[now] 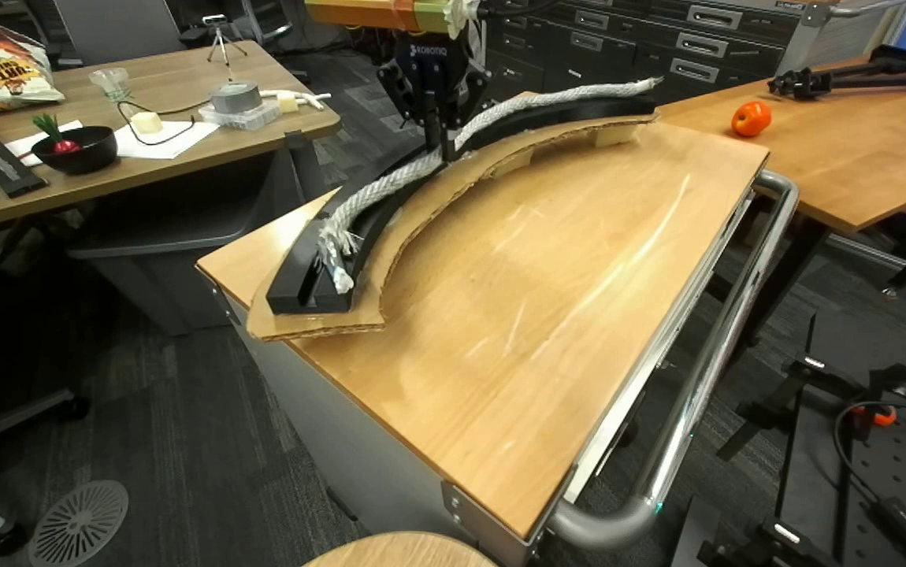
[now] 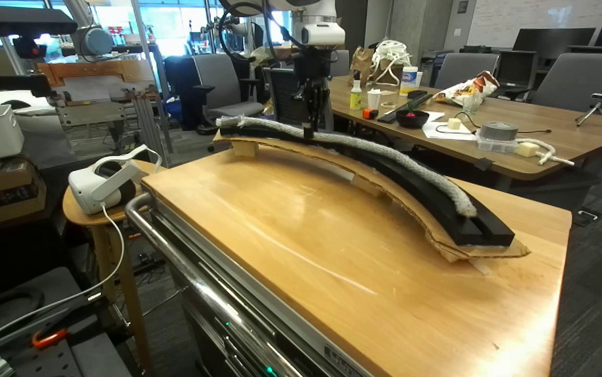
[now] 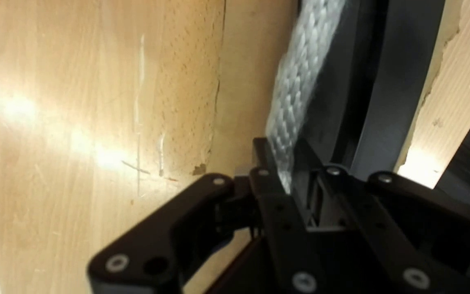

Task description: Put the white rope on the cardboard

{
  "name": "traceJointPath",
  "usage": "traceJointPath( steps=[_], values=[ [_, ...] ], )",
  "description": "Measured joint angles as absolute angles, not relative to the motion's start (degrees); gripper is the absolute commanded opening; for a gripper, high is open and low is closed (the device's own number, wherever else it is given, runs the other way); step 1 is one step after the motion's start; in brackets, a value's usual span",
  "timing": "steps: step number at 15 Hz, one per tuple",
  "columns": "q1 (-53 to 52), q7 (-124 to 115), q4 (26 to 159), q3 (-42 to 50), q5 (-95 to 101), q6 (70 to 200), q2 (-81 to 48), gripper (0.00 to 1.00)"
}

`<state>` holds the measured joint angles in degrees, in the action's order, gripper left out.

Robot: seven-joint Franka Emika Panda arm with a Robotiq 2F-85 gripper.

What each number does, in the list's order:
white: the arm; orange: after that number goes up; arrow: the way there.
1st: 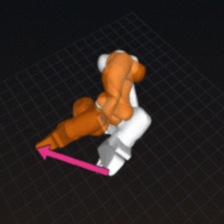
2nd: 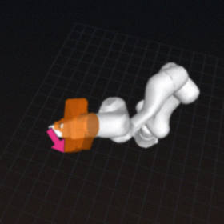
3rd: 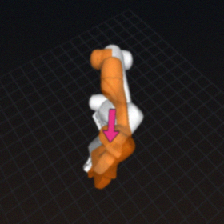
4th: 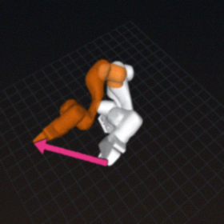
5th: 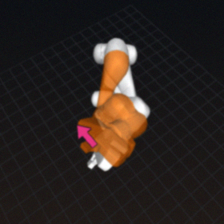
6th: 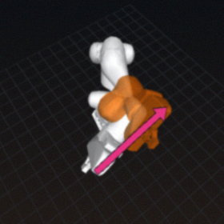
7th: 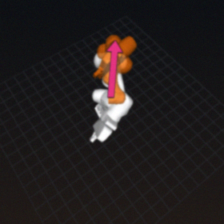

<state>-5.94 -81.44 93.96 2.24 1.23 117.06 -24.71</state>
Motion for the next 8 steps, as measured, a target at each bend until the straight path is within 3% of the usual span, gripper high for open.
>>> traceJointPath(
  steps=[8],
  values=[
    [-5.94,-81.44,92.64,2.38,1.30,116.13,-24.86,0.03]
  ],
)
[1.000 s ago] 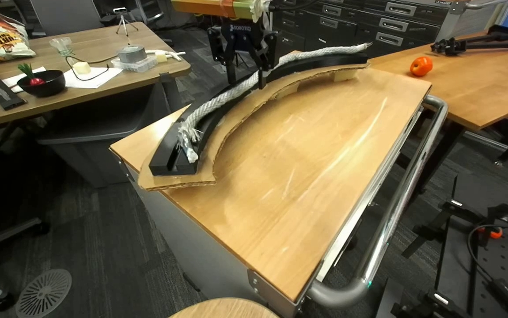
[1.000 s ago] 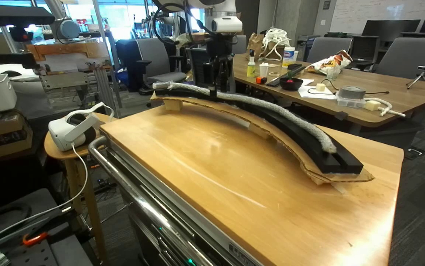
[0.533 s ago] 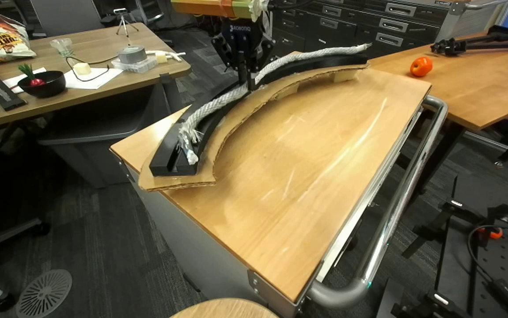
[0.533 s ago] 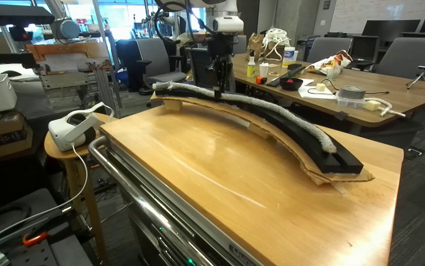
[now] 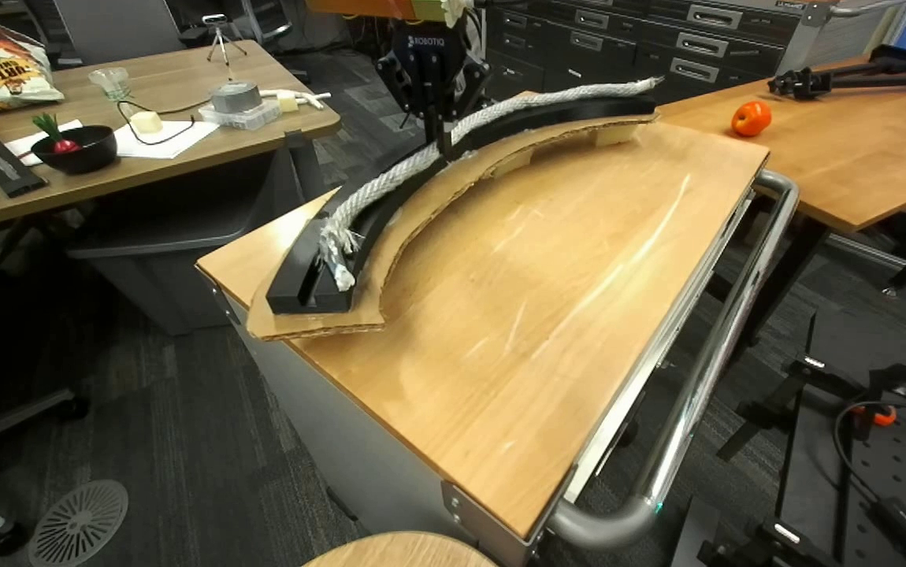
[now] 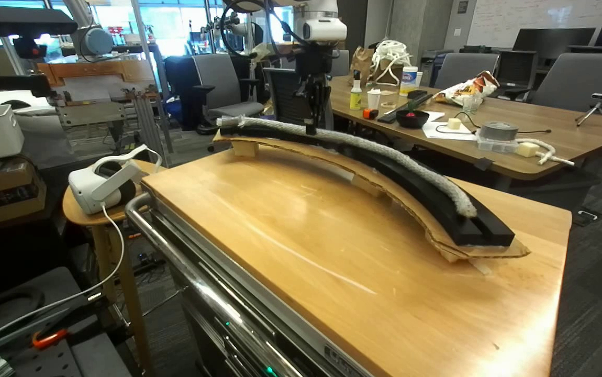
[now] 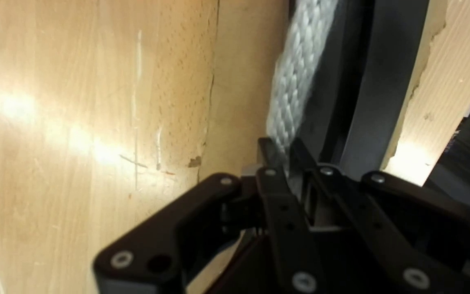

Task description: Put the white rope on the cardboard

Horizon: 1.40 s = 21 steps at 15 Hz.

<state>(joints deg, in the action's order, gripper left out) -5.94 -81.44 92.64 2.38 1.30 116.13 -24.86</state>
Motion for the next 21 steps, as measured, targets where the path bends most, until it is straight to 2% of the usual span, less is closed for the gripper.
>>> traceJointPath(
  steps=[7,15,16,17,18,19,21],
  values=[
    [-6.90,-81.40,88.87,2.37,4.50,114.11,-25.80,0.03],
    [-8.54,-79.73,80.23,2.13,5.22,107.84,-32.88,0.03],
    [-8.53,-79.62,79.21,2.16,5.22,107.18,-33.57,0.06],
    [-8.48,-79.55,78.35,2.19,5.22,106.71,-34.09,0.36],
    [-8.36,-79.44,77.70,2.22,5.19,106.33,-34.45,0.37],
    [-8.19,-79.39,77.27,2.26,5.08,106.09,-34.65,0.14],
    [-7.49,-79.31,76.80,2.30,4.39,106.06,-34.78,0.05]
  ],
)
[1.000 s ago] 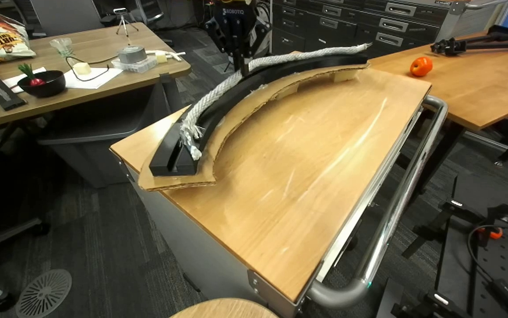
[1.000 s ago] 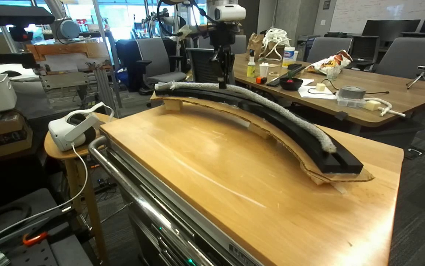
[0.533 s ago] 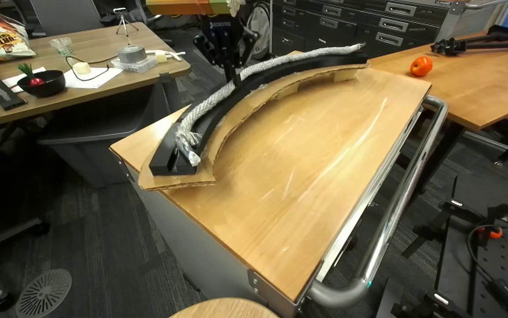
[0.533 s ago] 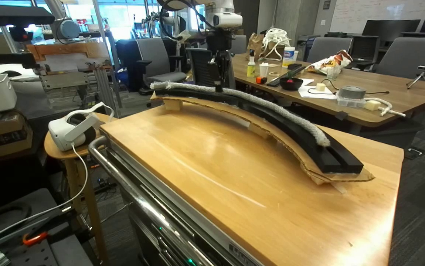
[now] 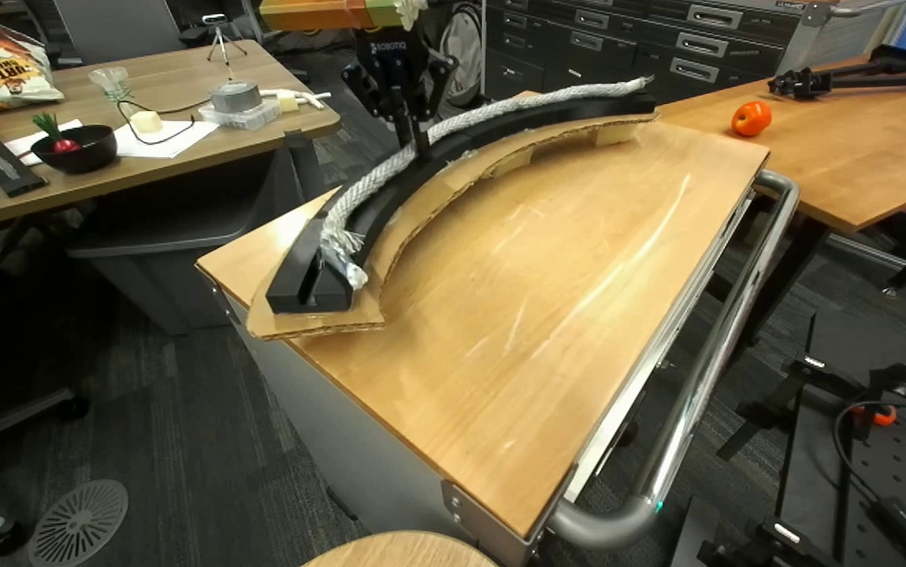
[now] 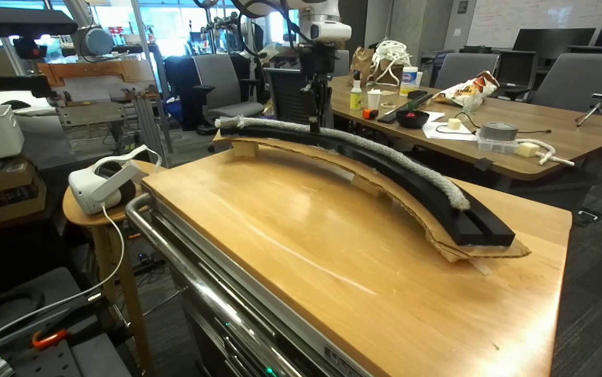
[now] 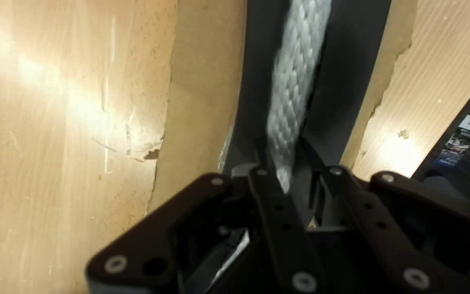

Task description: Put the white rope on the cardboard

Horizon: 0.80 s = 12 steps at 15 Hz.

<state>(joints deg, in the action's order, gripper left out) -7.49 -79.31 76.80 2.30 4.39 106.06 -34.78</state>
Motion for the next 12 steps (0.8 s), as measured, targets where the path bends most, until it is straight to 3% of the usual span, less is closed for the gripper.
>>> traceJointPath(
  steps=[1,2,4,11,12],
  values=[
    [-6.99,-79.19,76.67,2.31,3.74,106.06,-34.78,0.00],
    [-6.48,-79.09,76.55,2.31,2.99,106.06,-34.78,0.35],
    [-5.47,-78.87,76.38,2.32,1.41,106.07,-34.78,0.40],
    [-1.77,-68.55,80.67,1.40,-6.67,104.89,-30.43,0.94],
    [-1.55,-66.62,83.24,1.44,-6.89,105.27,-27.79,0.98]
  ],
)
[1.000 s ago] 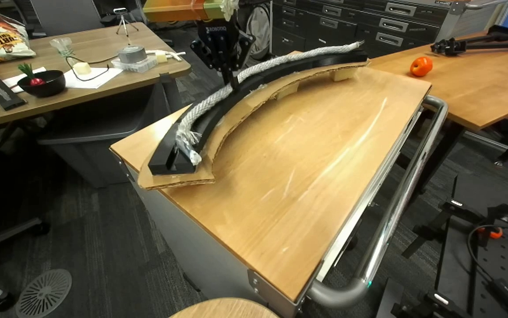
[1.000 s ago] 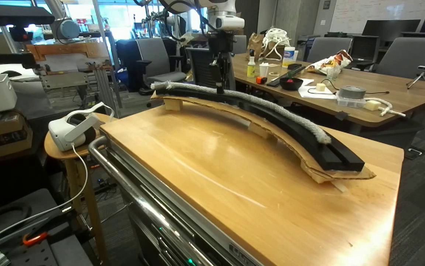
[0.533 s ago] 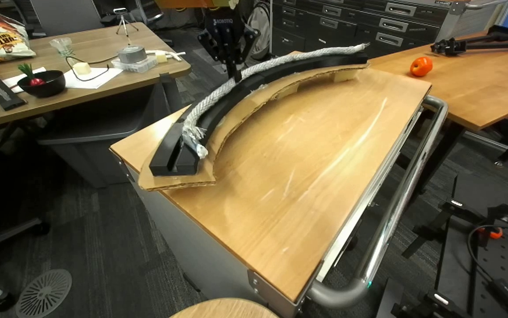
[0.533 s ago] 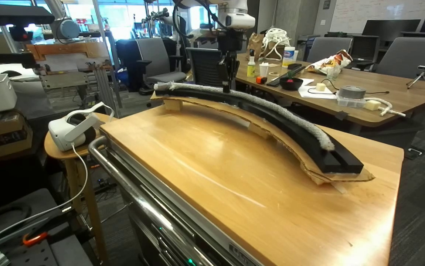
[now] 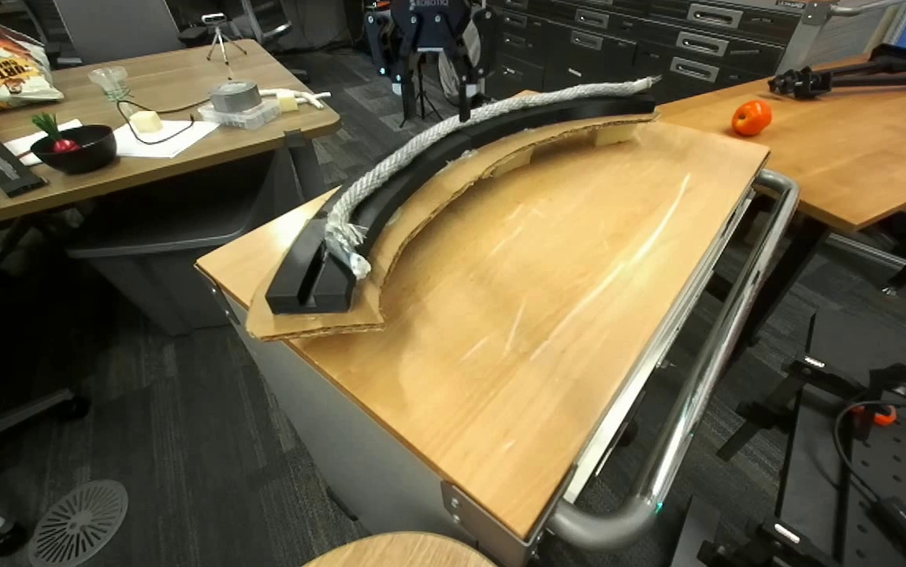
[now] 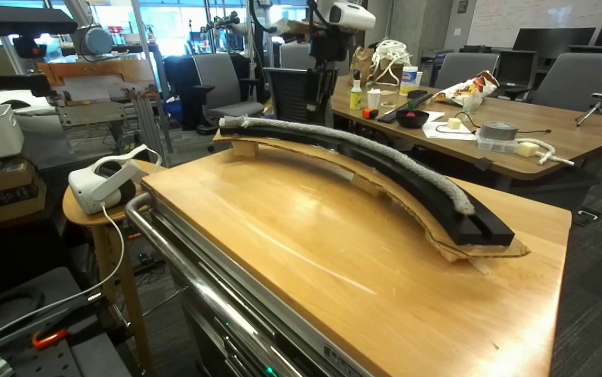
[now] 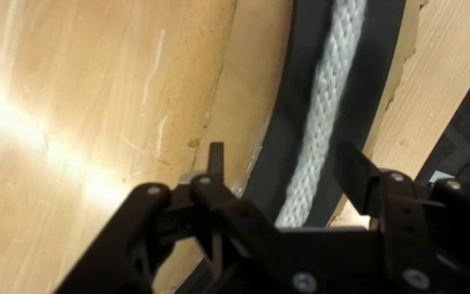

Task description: Put the white rope on the cardboard

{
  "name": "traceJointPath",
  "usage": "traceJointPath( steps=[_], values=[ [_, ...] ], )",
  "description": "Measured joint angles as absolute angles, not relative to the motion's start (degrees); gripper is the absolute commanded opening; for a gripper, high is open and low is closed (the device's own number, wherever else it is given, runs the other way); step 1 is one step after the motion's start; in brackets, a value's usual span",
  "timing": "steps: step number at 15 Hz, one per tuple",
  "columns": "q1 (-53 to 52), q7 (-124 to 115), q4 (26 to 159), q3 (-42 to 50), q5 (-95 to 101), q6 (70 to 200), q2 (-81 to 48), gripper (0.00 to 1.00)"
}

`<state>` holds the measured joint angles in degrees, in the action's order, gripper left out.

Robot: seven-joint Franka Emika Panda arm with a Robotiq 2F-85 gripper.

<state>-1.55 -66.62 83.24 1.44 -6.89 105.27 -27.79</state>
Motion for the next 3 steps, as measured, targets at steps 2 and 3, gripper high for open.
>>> traceJointPath(
  steps=[2,3],
  values=[
    [-1.51,-65.98,88.56,1.70,-7.11,110.03,-22.23,0.91],
    [-1.51,-65.98,91.32,1.82,-7.13,113.26,-19.52,0.98]
  ],
)
